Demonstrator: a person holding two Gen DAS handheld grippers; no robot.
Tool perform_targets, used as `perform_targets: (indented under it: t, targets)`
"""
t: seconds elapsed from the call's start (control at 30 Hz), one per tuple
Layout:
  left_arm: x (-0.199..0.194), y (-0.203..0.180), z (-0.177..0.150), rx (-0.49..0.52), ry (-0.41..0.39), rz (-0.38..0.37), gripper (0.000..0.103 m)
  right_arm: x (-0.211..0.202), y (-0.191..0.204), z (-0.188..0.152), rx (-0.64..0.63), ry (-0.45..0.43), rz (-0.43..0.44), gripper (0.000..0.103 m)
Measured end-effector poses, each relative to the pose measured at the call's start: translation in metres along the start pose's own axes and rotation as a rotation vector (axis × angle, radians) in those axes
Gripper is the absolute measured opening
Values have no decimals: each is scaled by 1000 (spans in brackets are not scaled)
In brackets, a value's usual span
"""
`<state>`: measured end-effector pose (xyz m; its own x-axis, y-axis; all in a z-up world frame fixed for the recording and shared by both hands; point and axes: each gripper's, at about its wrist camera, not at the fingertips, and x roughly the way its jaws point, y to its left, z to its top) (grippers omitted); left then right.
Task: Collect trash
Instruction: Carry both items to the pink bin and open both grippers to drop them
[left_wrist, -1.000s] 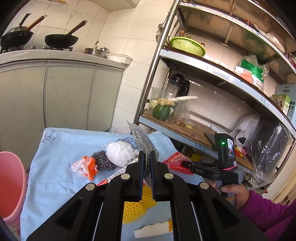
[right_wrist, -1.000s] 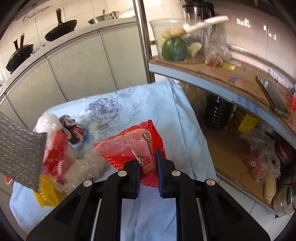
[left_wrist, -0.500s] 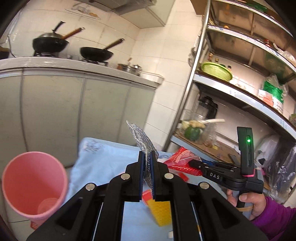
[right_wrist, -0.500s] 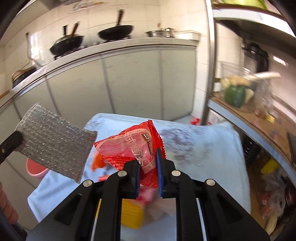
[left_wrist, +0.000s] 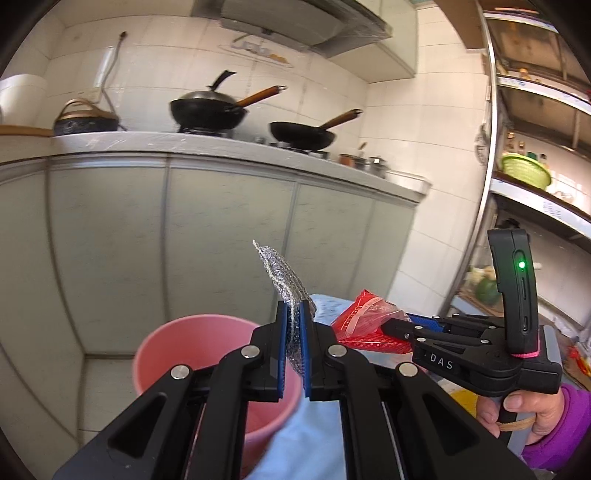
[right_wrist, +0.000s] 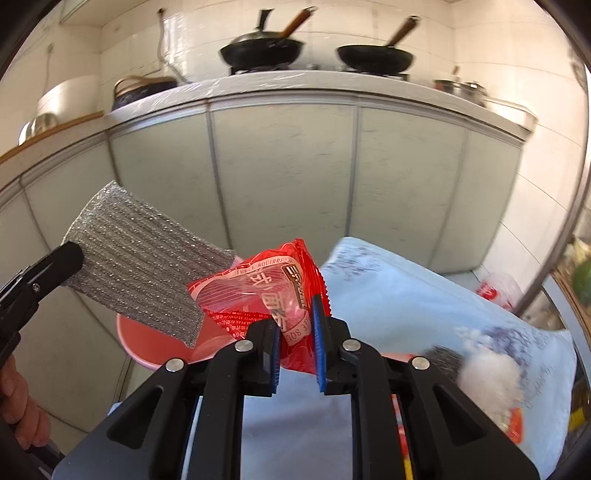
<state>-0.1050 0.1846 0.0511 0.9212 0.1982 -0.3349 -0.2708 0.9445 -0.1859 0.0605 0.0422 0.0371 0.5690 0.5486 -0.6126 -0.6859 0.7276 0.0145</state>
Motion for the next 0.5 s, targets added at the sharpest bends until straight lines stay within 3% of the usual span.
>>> perform_targets:
  t: [0.3,0.5]
  targets:
    - [29,61,-27,-57,128,172,6,62,64,8,-87,112,89,15]
    - [46,81,-41,-84,187,204,6,94,75,3,-68,197,134,15]
